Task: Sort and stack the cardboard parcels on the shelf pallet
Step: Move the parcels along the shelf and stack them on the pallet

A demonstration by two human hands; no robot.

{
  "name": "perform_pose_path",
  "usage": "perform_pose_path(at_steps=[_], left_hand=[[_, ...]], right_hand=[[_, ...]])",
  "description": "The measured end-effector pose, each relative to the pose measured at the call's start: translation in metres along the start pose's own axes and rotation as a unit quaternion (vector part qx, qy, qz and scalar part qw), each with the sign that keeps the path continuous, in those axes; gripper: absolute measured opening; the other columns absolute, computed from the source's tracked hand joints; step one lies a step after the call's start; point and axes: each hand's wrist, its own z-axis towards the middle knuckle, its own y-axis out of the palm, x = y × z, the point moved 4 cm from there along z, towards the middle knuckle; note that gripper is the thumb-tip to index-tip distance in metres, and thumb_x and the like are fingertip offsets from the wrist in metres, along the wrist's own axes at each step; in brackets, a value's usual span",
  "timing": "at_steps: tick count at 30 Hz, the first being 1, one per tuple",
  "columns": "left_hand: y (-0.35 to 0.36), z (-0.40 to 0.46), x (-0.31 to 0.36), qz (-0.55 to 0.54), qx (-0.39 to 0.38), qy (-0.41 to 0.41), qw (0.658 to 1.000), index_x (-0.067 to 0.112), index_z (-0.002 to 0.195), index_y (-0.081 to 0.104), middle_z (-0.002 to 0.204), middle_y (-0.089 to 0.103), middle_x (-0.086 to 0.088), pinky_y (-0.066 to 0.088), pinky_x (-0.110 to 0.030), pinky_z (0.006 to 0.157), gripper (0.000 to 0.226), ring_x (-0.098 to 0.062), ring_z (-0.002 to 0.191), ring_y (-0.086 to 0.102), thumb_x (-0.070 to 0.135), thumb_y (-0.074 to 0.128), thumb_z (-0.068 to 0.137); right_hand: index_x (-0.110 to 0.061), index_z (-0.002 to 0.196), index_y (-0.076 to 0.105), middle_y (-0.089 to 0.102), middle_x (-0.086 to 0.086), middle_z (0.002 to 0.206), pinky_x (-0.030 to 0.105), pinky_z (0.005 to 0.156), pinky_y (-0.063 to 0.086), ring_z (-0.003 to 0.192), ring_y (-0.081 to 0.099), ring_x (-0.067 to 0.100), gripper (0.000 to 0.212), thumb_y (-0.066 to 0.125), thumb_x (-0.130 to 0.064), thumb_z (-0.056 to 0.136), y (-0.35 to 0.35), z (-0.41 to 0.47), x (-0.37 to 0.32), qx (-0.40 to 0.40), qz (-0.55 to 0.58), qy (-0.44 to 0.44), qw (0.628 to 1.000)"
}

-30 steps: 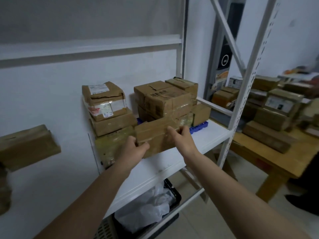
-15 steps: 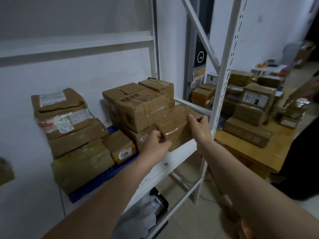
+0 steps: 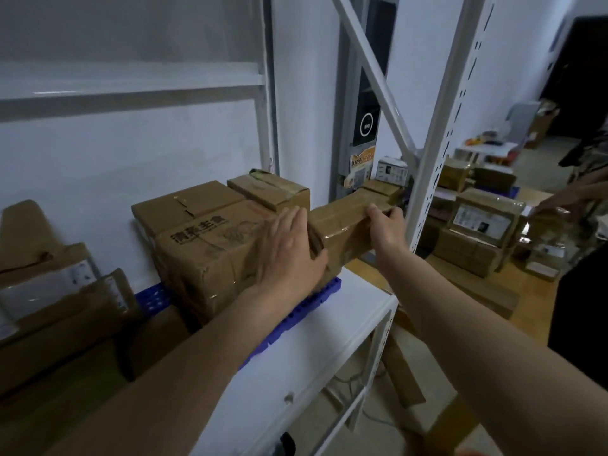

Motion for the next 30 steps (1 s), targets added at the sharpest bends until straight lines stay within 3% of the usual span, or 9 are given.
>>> perform_pose_path(at_steps=[3,5,7,11,15,18,22,27,30], left_hand=[[0.010,0.022,-0.011,0.108,-0.059,-0.003,0.992,0.008,0.152,0.010,0.160,0.012,-0.007,-0.002,-0.036,0.120,0.090,-0.021,0.148,0.006,0.054,0.055,0.088],[0.017,0.033,-0.014,0.146,-0.083,-0.006,0.986,0.007,0.152,0.010,0.160,0.011,-0.009,-0.002,-0.039,0.120,0.094,-0.023,0.148,0.006,0.059,0.054,0.087],[0.021,0.042,-0.017,0.174,-0.096,-0.002,0.980,0.006,0.150,0.015,0.159,0.016,-0.010,0.000,-0.040,0.120,0.095,-0.024,0.147,0.010,0.062,0.055,0.084],[0.028,0.054,-0.020,0.216,-0.093,-0.006,0.972,0.009,0.143,0.032,0.151,0.034,-0.008,0.004,-0.041,0.120,0.090,-0.025,0.143,0.023,0.066,0.057,0.079],[0.037,0.060,-0.019,0.281,-0.093,-0.020,0.955,0.010,0.140,0.036,0.149,0.037,-0.010,0.005,-0.045,0.119,0.090,-0.027,0.140,0.027,0.069,0.057,0.076],[0.042,0.068,-0.015,0.344,-0.094,-0.014,0.934,0.013,0.136,0.043,0.146,0.040,-0.012,0.002,-0.049,0.119,0.082,-0.030,0.139,0.029,0.067,0.057,0.076],[0.051,0.075,-0.011,0.391,-0.108,-0.018,0.914,0.018,0.120,0.058,0.129,0.055,-0.006,-0.003,-0.055,0.116,0.060,-0.030,0.130,0.039,0.064,0.052,0.081],[0.061,0.080,-0.009,0.420,-0.123,-0.043,0.898,0.023,0.109,0.064,0.117,0.062,-0.003,-0.008,-0.059,0.114,0.055,-0.032,0.125,0.044,0.068,0.048,0.081],[0.067,0.082,-0.008,0.435,-0.126,-0.050,0.890,0.024,0.108,0.065,0.114,0.064,-0.002,-0.009,-0.060,0.113,0.055,-0.030,0.122,0.046,0.069,0.046,0.082]], right_hand=[[-0.017,0.127,0.040,0.049,0.007,0.124,0.039,0.094,0.040,0.107,0.049,0.022,0.035,0.049,-0.031,0.096,0.011,0.020,0.006,-0.013,0.008,0.002,1.000],[-0.020,0.121,0.041,0.049,0.007,0.124,0.043,0.100,0.040,0.109,0.049,0.024,0.029,0.048,-0.031,0.096,0.019,0.032,0.012,-0.014,0.010,0.013,1.000],[-0.021,0.115,0.042,0.051,0.007,0.121,0.048,0.103,0.040,0.110,0.050,0.026,0.023,0.049,-0.032,0.096,0.029,0.045,0.015,-0.019,0.010,0.018,1.000],[-0.017,0.127,0.042,0.050,0.008,0.125,0.050,0.103,0.039,0.113,0.050,0.027,0.036,0.048,-0.033,0.096,0.051,0.063,0.023,-0.052,-0.002,0.027,0.998],[-0.018,0.126,0.041,0.050,0.007,0.123,0.047,0.101,0.040,0.110,0.050,0.025,0.035,0.046,-0.034,0.096,0.067,0.076,0.038,-0.103,-0.008,0.056,0.993],[-0.016,0.118,0.043,0.051,0.008,0.122,0.048,0.101,0.040,0.110,0.050,0.026,0.028,0.045,-0.033,0.096,0.072,0.084,0.046,-0.115,-0.032,0.050,0.992],[-0.011,0.130,0.042,0.050,0.008,0.123,0.047,0.102,0.039,0.111,0.049,0.027,0.037,0.039,-0.030,0.098,0.077,0.092,0.057,-0.137,-0.041,0.061,0.988],[-0.020,0.107,0.040,0.050,0.001,0.095,0.037,0.080,0.039,0.082,0.047,0.014,0.014,0.035,-0.028,0.098,0.078,0.103,0.066,-0.163,-0.049,0.071,0.983],[-0.019,0.104,0.040,0.047,-0.003,0.085,0.033,0.071,0.037,0.074,0.045,0.010,0.013,0.034,-0.029,0.098,0.078,0.106,0.067,-0.168,-0.061,0.051,0.983]])
